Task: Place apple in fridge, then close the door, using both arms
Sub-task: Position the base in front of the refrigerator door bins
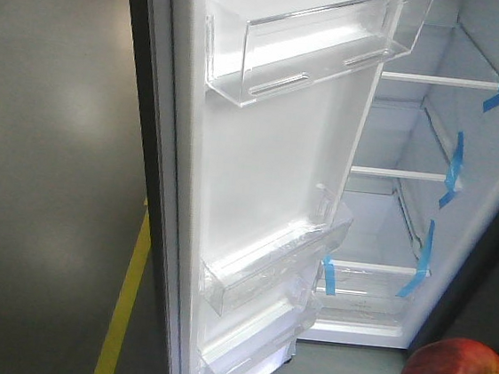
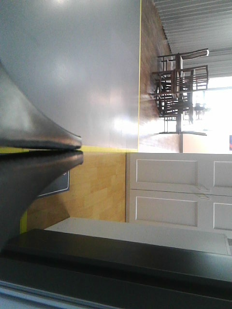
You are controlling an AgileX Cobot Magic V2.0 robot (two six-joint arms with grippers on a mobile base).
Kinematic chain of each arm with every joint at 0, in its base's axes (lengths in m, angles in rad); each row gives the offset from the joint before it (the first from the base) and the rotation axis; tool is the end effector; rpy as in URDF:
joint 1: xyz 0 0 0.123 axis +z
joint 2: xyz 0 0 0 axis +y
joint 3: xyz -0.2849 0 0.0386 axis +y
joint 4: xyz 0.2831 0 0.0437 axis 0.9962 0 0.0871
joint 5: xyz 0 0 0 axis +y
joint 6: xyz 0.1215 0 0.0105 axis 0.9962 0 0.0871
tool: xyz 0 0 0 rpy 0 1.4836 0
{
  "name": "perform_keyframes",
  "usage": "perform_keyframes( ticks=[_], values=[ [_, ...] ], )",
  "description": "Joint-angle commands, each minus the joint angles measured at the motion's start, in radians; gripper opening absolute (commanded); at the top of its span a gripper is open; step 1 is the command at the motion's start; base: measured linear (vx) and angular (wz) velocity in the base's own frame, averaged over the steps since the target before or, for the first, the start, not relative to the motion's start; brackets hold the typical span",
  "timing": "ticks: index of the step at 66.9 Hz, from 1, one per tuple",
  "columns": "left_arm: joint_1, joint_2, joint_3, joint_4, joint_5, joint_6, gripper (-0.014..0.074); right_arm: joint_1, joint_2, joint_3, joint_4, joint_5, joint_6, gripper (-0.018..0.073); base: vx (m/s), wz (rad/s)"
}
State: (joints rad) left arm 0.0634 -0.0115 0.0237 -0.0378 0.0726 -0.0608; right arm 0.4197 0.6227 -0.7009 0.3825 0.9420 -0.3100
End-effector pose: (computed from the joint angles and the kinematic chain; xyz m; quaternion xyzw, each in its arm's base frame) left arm 0.1200 0.0073 0.1987 -0.0561 0.7040 -0.0134 0.7078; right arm 0.1271 0.0971 0.3077 -0.2823 0.8614 0.2055 0.3690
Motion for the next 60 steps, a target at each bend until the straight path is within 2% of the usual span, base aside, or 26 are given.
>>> perform_keyframes(
  ticks=[1, 60],
  values=[
    [0.004, -0.013, -0.019, -0.004, -0.073, -0.003, -0.0006, 0.0, 0.002, -0.027, 0.023, -0.06, -0.011, 0.0088, 0.07, 0.02],
    [0.004, -0.013, -0.019, -0.004, -0.073, -0.003, -0.0006, 0.0, 0.002, -0.027, 0.023, -0.06, -0.011, 0.0088, 0.07, -0.02]
  ],
)
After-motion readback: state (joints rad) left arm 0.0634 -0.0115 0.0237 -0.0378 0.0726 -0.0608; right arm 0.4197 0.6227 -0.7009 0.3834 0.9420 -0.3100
